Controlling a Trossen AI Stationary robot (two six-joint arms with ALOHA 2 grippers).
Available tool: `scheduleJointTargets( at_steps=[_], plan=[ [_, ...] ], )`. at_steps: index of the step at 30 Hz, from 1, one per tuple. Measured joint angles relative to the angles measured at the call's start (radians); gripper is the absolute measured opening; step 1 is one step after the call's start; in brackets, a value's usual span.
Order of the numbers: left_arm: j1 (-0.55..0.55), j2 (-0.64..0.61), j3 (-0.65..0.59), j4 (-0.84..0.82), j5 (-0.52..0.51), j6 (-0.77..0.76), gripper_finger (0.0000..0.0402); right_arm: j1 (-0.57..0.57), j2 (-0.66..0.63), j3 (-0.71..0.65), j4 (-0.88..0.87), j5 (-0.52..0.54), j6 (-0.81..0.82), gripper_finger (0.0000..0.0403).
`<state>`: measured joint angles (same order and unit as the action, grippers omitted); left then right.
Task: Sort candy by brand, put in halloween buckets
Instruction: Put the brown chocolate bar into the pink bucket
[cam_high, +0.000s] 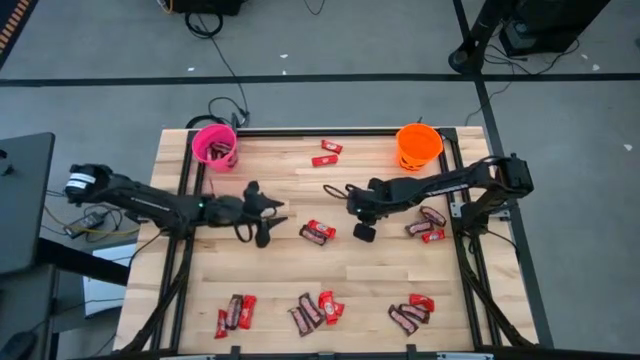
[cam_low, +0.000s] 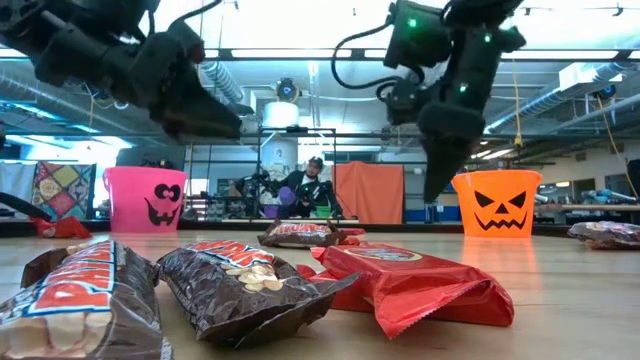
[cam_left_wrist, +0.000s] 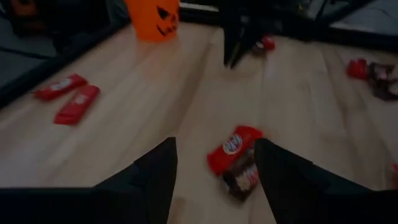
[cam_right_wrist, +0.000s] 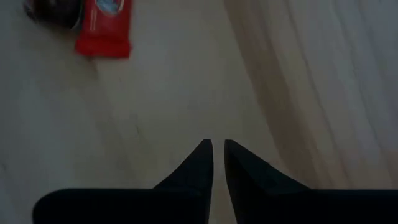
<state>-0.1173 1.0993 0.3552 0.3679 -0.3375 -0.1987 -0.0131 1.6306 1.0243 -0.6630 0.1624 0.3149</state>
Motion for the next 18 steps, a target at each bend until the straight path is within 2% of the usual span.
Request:
scheduleJointTargets(
  at_steps=[7,13,18],
  plan=[
    [-0.022,0.198,0.025,0.056,0.032,0.096,0.0217,0.078,0.034,0.008,0.187,-0.051,-0.022,0.0056],
    [-0.022,0.331,0.091,0.062,0.07,0.157,0.0217,0.126,0.065,0.007,0.247,0.094,-0.03,0.0062],
    [-0.013,0.437,0.153,0.061,0.152,0.175,0.0217,0.153,0.078,0.007,0.243,0.187,-0.004,0.0062]
  ],
)
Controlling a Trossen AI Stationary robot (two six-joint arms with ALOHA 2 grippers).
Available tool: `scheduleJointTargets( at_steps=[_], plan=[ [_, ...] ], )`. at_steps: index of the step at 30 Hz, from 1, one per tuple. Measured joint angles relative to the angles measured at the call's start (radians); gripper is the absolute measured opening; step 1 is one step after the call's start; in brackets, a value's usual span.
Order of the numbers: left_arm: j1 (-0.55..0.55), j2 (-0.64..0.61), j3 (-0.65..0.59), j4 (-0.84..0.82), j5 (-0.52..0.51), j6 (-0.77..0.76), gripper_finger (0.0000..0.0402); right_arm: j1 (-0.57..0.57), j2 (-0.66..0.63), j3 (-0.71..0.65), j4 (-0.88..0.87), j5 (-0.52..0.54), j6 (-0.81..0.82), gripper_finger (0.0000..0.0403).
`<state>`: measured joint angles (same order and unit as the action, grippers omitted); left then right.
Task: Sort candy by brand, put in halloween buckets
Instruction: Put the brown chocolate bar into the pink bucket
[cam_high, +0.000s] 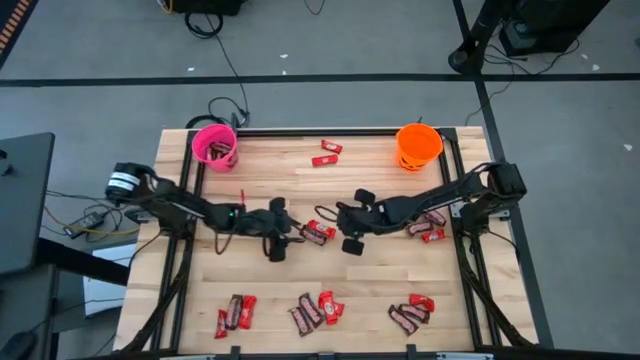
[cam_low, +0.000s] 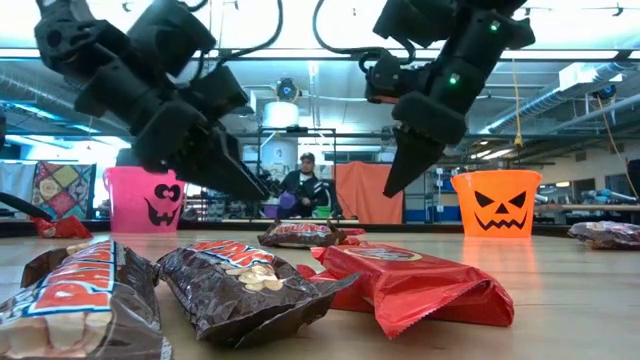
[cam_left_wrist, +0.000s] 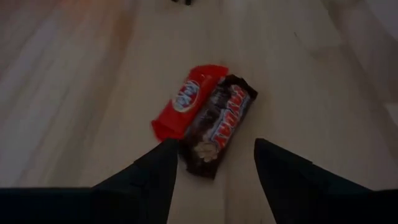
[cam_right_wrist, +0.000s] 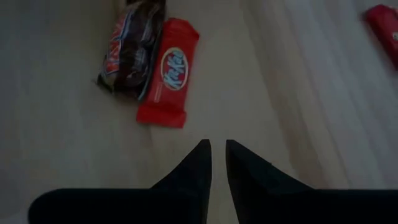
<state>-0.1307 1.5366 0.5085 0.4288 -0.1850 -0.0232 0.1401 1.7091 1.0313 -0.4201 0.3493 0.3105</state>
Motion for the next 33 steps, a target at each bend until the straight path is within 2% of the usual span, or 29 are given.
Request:
scheduleJointTargets(
  at_steps=[5,10,17,24,33],
  plan=[
    [0.002,0.091,0.074,-0.006,0.016,0.099,0.0217,0.021,0.009,-0.012,-0.029,0.016,-0.023,0.0062],
    [0.004,0.149,0.132,-0.015,0.088,0.105,0.0217,0.03,0.009,-0.046,-0.083,0.018,0.009,0.0062],
    [0.02,0.23,0.216,-0.096,0.091,0.129,0.0217,0.045,0.009,-0.103,-0.081,0.016,0.065,0.0062],
    [0.051,0.29,0.285,-0.16,0.038,0.111,0.0217,0.059,0.009,-0.131,-0.075,0.017,0.107,0.0062],
    [0.054,0.293,0.295,-0.23,-0.155,0.069,0.0215,0.069,0.009,-0.138,-0.065,0.032,0.114,0.0062]
  ],
)
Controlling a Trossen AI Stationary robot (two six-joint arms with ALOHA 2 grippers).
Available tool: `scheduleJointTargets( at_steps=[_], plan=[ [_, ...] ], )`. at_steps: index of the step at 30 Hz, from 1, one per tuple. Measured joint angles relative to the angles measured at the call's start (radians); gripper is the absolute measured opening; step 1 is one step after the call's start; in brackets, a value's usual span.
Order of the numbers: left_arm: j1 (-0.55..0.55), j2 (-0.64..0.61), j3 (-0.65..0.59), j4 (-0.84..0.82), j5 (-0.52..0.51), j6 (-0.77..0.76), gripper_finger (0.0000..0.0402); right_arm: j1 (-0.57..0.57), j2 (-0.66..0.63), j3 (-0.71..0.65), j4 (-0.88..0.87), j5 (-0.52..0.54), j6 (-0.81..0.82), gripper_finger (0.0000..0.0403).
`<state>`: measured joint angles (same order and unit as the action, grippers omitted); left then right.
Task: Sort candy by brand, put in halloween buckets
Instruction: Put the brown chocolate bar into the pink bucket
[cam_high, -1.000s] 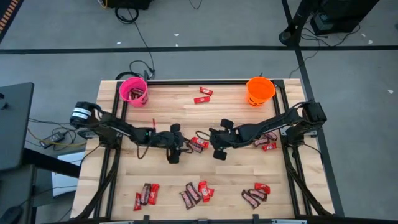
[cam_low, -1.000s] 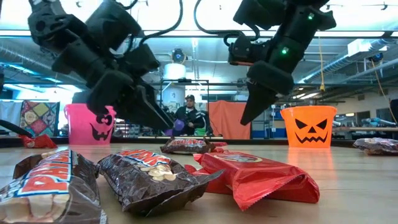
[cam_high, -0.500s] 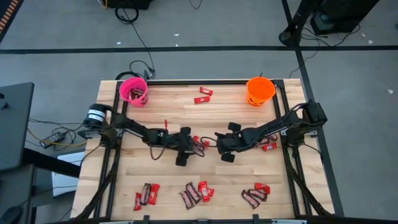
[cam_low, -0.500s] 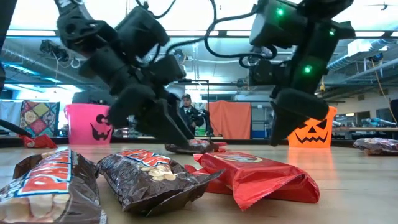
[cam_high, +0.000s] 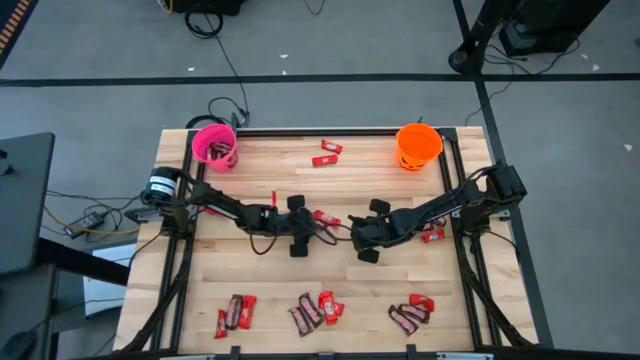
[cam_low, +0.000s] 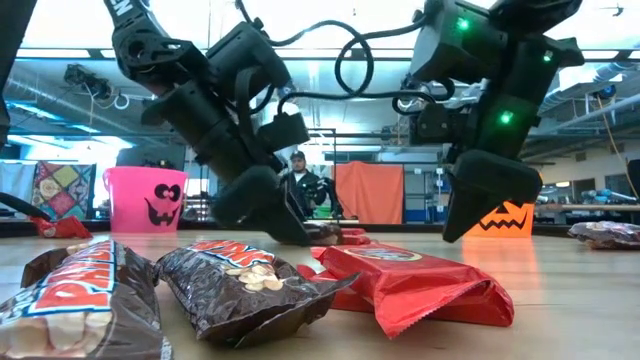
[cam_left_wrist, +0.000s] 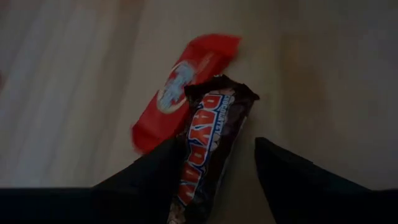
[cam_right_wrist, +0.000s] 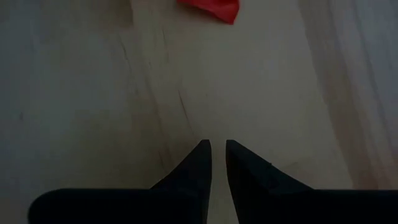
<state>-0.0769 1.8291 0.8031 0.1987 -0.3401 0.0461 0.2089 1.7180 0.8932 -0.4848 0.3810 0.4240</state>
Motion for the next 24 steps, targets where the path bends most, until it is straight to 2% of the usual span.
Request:
scheduleJointTargets(
  at_steps=[5,14,18,24],
  plan=[
    [0.018,-0.001,0.0,-0.043,-0.056,-0.076,0.0197,0.0,0.0,0.0,0.068,0.045,0.001,0.0062],
    [0.041,-0.033,-0.002,-0.096,-0.088,-0.133,0.0122,0.0,0.0,0.0,0.16,0.039,-0.034,0.0062],
    [0.092,-0.136,-0.007,-0.207,-0.072,-0.16,0.0108,0.0,0.0,0.0,0.174,0.037,-0.034,0.0062],
    [0.196,-0.38,-0.004,-0.375,-0.075,-0.162,0.0106,0.0,0.0,0.0,0.178,0.037,-0.034,0.0062]
  ],
)
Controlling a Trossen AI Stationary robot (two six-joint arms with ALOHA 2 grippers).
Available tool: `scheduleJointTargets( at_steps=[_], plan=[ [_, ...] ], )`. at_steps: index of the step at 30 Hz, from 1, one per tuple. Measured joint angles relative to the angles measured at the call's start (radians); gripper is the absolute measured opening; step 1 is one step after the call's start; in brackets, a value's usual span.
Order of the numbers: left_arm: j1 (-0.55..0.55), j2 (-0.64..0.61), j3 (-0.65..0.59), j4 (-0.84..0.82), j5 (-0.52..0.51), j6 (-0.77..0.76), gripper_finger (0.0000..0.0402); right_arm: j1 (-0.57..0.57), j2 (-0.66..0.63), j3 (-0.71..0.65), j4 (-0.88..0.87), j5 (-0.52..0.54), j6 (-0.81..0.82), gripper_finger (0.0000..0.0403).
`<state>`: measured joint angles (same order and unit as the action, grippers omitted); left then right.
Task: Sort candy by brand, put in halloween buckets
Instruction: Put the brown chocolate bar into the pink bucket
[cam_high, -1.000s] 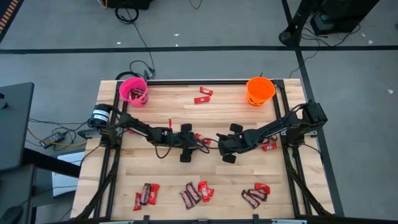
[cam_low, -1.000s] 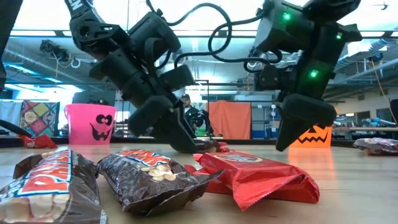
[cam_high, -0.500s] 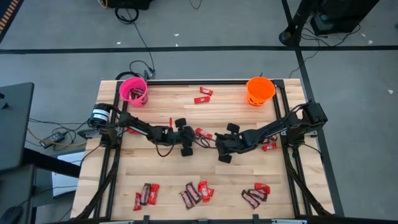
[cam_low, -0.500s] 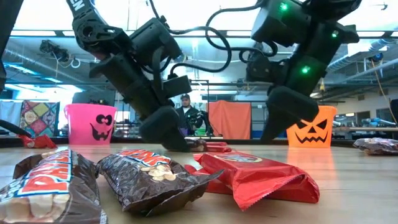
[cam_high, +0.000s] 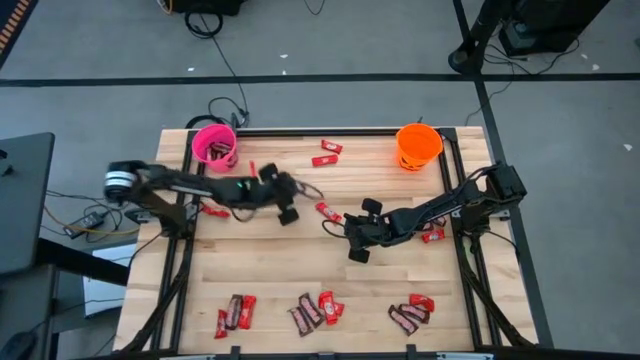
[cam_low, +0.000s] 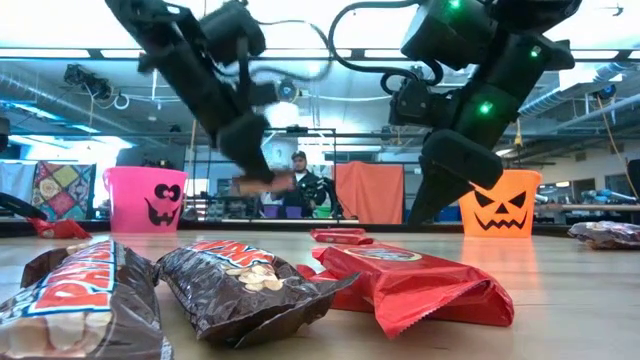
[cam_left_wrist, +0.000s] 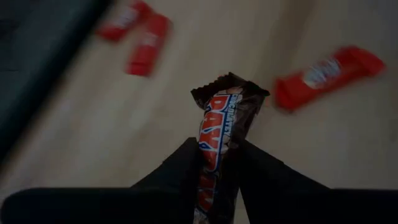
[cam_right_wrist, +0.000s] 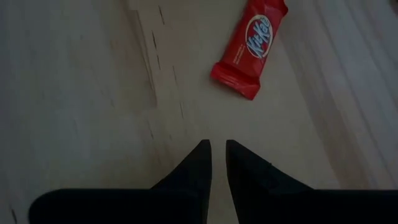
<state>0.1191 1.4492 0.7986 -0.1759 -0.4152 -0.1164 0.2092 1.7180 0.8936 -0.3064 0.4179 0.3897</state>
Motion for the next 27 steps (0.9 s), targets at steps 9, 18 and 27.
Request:
scheduleJointTargets(
  at_steps=[9,18,27],
  plan=[
    [0.229,-0.377,0.002,-0.236,-0.19,0.01,0.0106,0.017,0.0,0.0,0.01,0.001,0.0,0.0062],
    [0.39,-0.517,-0.022,-0.358,-0.361,-0.121,0.0106,0.054,0.0,0.0,0.015,0.0,-0.027,0.0062],
    [0.506,-0.518,-0.124,-0.279,-0.365,-0.209,0.0153,0.078,0.0,0.0,0.014,0.085,-0.022,0.0062]
  ],
)
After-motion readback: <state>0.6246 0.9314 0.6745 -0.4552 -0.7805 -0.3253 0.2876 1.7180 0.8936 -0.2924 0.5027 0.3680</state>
